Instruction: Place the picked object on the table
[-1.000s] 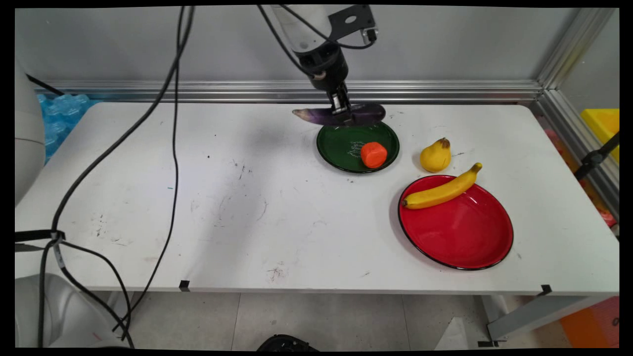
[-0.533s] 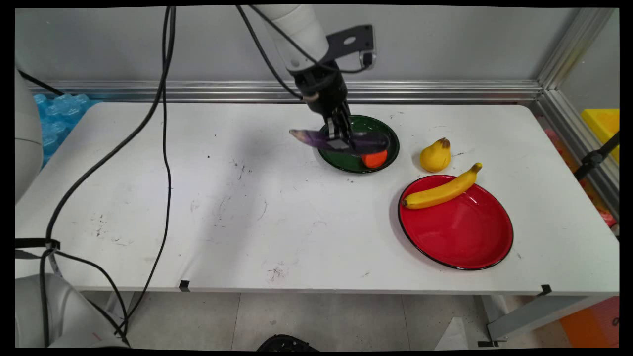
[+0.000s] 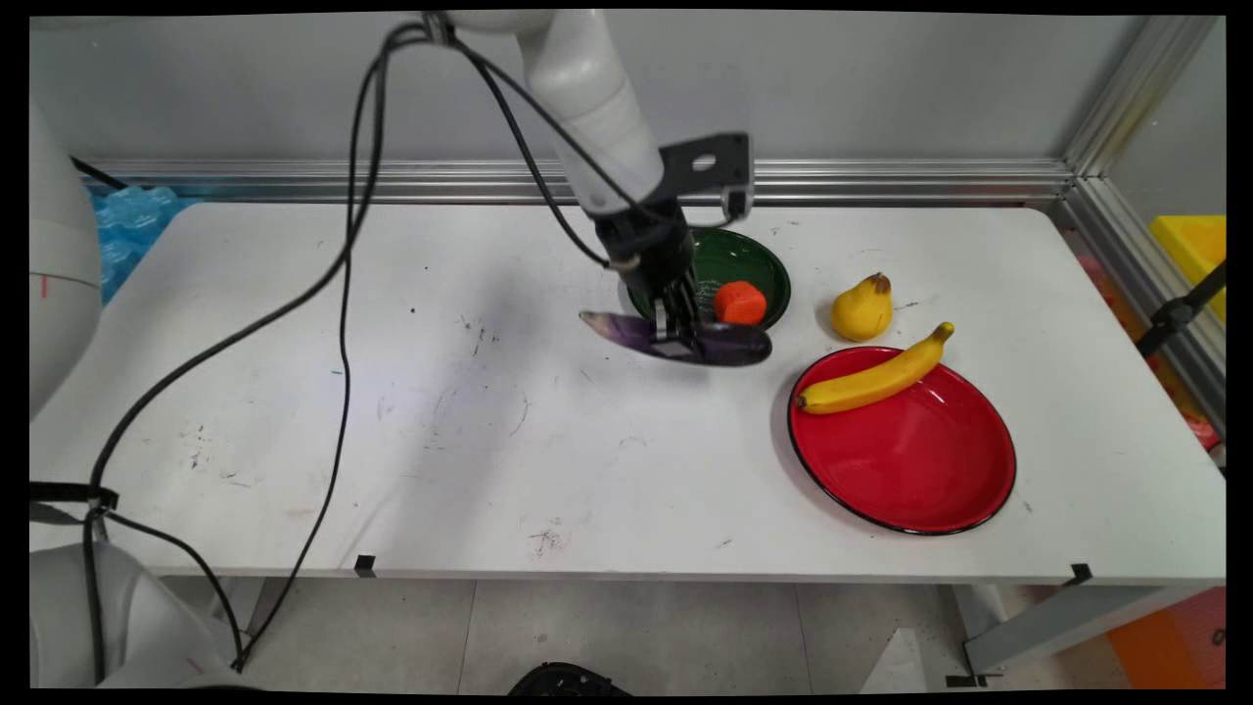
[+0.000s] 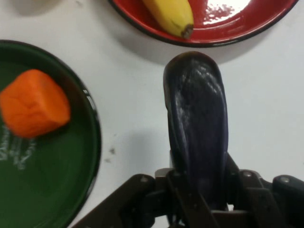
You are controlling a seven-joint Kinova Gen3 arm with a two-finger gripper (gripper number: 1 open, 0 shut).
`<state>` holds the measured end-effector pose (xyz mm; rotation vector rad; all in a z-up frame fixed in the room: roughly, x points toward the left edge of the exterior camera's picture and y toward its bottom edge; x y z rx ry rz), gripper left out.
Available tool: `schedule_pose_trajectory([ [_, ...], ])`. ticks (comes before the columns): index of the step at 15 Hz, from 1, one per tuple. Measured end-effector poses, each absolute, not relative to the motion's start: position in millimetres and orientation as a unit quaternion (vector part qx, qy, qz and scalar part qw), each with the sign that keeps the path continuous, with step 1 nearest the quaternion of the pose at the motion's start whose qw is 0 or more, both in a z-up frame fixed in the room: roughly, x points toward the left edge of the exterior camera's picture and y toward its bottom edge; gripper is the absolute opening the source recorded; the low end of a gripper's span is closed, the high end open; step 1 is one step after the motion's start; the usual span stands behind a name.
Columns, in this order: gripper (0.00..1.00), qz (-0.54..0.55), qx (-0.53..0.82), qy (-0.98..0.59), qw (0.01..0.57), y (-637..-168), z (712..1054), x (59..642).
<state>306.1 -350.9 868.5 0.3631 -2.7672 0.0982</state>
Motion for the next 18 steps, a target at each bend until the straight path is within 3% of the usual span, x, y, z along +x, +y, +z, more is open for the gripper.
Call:
schedule_pose_trajectory([
  [13, 0.0, 0.013, 0.146, -0.977, 0.157, -347, 784, 276],
  [14, 1.0, 0.012, 0.146, -0.976, 0.159, -347, 782, 275],
  [18, 1.0, 0.009, 0.146, -0.974, 0.171, -347, 775, 271],
])
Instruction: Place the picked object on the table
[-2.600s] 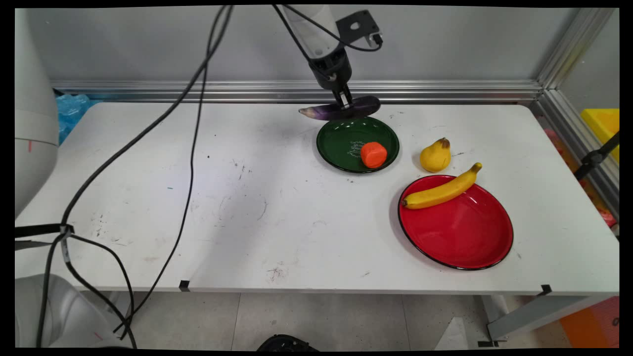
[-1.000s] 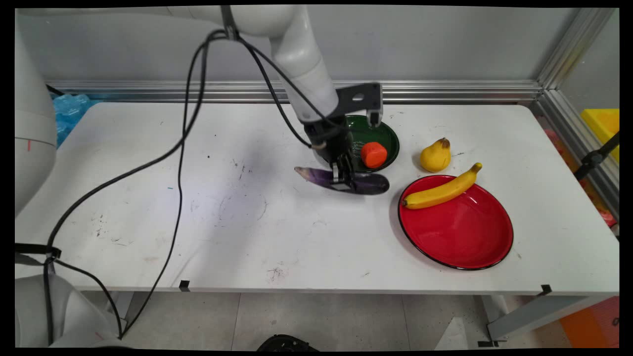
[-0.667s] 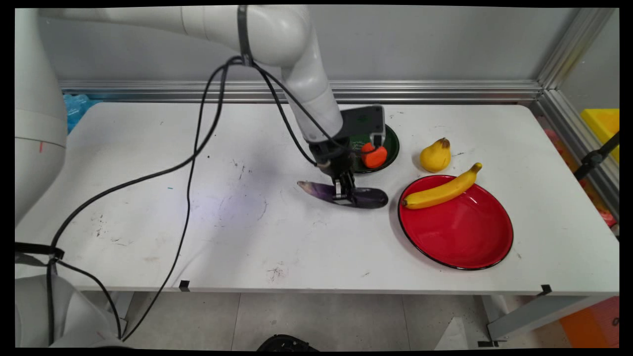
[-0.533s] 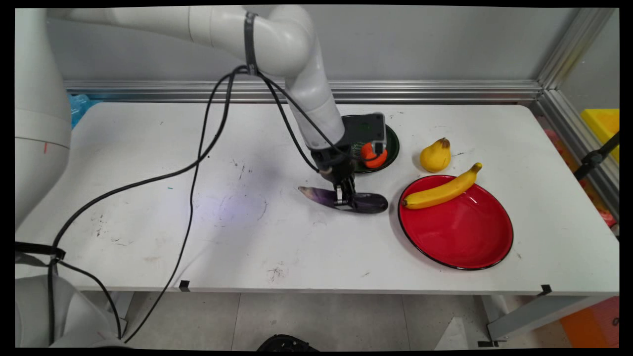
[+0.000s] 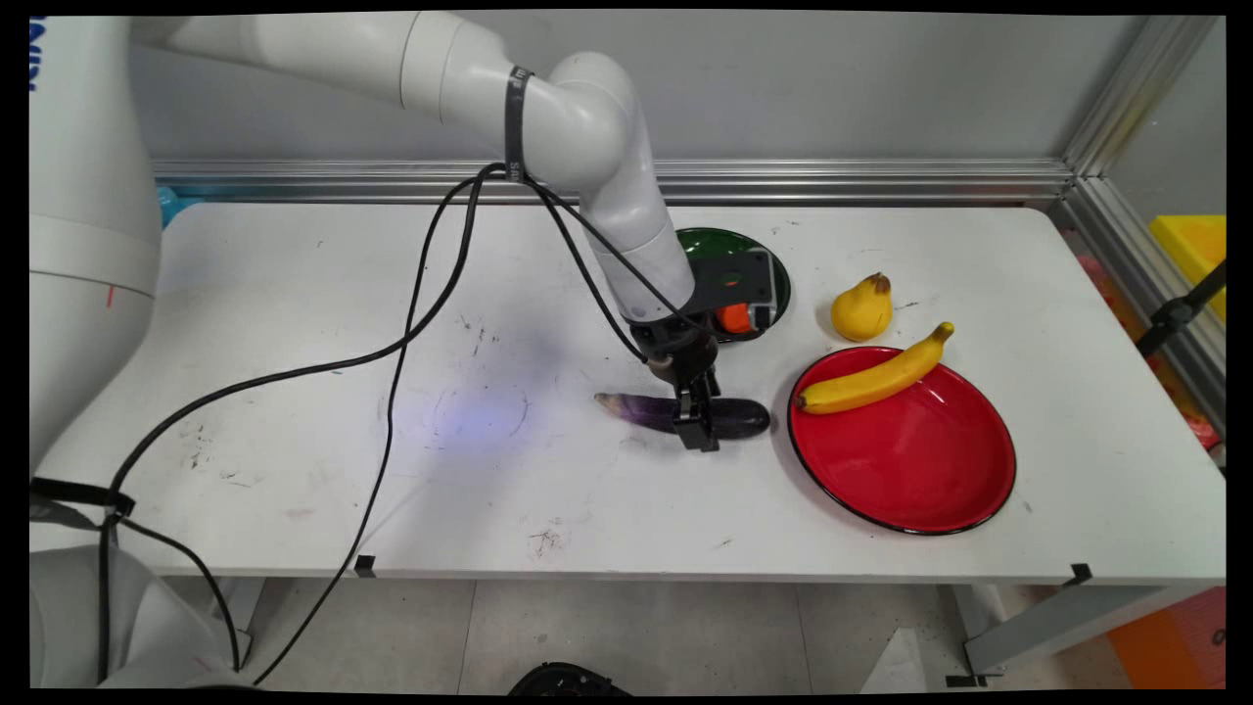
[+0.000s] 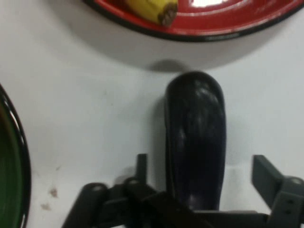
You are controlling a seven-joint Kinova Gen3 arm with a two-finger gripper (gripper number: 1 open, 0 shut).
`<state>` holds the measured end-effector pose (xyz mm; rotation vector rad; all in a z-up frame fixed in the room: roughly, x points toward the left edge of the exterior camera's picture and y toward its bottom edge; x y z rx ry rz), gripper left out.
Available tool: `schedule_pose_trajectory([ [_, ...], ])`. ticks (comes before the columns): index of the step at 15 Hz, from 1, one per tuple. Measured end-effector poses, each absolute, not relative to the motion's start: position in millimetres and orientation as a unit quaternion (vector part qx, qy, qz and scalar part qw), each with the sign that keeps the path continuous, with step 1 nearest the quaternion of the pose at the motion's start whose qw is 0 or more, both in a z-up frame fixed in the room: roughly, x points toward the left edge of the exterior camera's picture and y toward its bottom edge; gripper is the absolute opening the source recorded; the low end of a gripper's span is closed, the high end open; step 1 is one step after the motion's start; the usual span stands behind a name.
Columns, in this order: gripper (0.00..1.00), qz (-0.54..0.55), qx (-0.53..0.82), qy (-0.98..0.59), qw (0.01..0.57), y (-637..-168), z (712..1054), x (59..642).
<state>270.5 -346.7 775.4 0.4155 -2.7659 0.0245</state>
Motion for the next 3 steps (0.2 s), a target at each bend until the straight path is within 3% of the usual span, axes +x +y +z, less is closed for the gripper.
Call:
schedule_pose_trajectory([
  [3, 1.0, 0.009, 0.145, -0.973, 0.18, -346.7, 779.5, 273.0],
])
